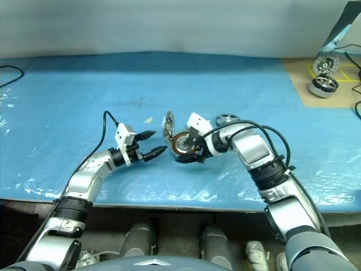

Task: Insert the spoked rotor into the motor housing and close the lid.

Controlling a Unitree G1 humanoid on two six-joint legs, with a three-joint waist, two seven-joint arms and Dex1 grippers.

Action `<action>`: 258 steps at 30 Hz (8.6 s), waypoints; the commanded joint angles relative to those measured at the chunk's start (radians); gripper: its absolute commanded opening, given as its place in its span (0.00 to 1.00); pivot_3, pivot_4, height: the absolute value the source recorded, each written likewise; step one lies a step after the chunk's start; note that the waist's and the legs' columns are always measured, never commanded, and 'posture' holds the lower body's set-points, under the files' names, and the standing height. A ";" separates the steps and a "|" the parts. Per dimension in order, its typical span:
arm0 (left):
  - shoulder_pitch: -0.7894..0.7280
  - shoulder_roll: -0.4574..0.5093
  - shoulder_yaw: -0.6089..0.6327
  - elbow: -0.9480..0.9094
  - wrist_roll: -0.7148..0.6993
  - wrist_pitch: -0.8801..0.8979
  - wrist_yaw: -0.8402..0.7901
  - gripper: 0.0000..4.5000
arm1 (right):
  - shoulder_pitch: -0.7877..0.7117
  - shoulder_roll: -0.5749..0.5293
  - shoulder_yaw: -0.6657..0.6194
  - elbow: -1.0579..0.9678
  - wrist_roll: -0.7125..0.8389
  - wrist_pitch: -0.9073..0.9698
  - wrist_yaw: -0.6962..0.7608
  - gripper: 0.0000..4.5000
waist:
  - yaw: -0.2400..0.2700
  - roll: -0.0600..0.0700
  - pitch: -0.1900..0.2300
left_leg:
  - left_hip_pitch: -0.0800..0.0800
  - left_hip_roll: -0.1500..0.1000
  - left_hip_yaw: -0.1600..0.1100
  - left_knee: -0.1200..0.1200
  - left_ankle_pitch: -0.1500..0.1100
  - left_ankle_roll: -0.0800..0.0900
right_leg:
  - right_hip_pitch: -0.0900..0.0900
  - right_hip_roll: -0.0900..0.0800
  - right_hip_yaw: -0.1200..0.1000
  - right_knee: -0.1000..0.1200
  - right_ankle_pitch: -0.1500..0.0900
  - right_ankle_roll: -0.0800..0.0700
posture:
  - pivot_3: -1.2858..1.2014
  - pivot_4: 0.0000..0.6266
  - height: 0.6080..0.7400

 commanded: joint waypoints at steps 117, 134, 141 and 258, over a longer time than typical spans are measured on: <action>-0.009 -0.012 0.000 -0.023 -0.009 -0.026 0.002 1.00 | -0.189 0.009 0.110 0.025 -0.328 -0.099 0.062 0.97 | 0.001 -0.001 0.001 | -0.006 0.001 -0.001 0.009 0.000 0.001 | -0.005 0.000 0.000 0.007 0.002 0.001 | 0.52 0.24 1.00; -0.050 0.011 0.001 -0.031 -0.011 -0.006 -0.028 1.00 | 0.003 0.125 -0.344 0.246 -0.158 -0.329 -0.482 0.97 | -0.004 0.000 0.001 | -0.006 0.001 0.002 0.009 0.001 0.001 | -0.006 0.001 0.001 0.008 0.002 0.000 | 0.52 0.24 1.00; -0.048 0.021 0.000 -0.024 0.000 -0.016 -0.038 1.00 | -0.032 0.131 -0.270 0.419 -0.206 -0.527 -0.506 0.97 | -0.003 0.000 0.001 | -0.006 0.001 0.005 0.009 0.001 0.001 | -0.006 0.000 0.001 0.007 0.001 0.000 | 0.52 0.24 1.00; 0.028 0.033 0.011 -0.081 -0.001 -0.016 0.007 1.00 | -0.083 0.271 -0.136 0.417 -0.089 -0.550 -0.330 0.15 | -0.003 -0.001 0.002 | -0.010 0.003 0.013 0.009 0.001 0.003 | -0.010 0.000 0.002 0.007 0.001 0.000 | 0.52 0.24 1.00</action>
